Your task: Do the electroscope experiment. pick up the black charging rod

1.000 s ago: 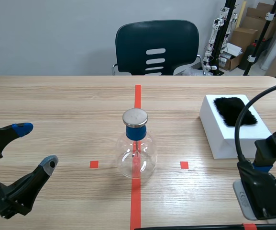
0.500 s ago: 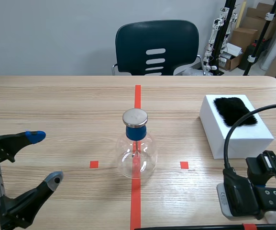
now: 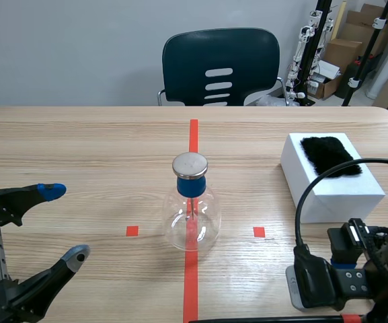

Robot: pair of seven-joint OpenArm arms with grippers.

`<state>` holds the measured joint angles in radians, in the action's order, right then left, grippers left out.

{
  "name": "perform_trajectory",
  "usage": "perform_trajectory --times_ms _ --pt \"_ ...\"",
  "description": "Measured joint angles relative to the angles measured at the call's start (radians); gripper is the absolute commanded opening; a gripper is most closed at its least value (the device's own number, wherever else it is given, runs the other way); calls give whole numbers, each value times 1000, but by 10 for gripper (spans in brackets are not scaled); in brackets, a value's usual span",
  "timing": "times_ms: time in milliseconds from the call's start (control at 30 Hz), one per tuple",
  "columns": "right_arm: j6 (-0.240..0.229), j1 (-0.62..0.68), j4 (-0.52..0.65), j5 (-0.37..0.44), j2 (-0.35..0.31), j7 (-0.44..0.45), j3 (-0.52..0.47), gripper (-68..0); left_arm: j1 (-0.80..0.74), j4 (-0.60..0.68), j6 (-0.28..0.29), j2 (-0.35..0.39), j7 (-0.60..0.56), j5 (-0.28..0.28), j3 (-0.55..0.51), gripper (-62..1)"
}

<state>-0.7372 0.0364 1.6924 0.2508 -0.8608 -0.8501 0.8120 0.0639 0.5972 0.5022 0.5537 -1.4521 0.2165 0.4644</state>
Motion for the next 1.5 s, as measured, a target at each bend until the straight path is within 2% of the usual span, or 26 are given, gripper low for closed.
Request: perform_trajectory --times_ms 233,400,500,733,867,1167,1500 --pt "0 -11 -21 -65 0 64 31 -76 0 -36 -1 -21 -13 0 0 14" --pt "0 -11 -39 -63 -1 82 31 -165 0 -46 -5 -27 -34 0 0 14" --pt "0 -11 -39 -36 -1 84 31 -165 0 -46 -9 -27 -33 0 0 14" --pt "0 -11 -40 -39 -1 103 31 -165 0 -46 -8 -27 -25 0 0 14" --pt "0 -8 -40 -88 -1 138 31 -165 0 -46 -8 -27 -25 0 0 14" --pt "0 -8 -71 -109 -1 151 69 -165 0 -46 -8 -27 -22 0 0 14" --pt "0 -8 -71 -135 -1 181 68 -165 0 -46 -11 -27 -18 0 0 14"
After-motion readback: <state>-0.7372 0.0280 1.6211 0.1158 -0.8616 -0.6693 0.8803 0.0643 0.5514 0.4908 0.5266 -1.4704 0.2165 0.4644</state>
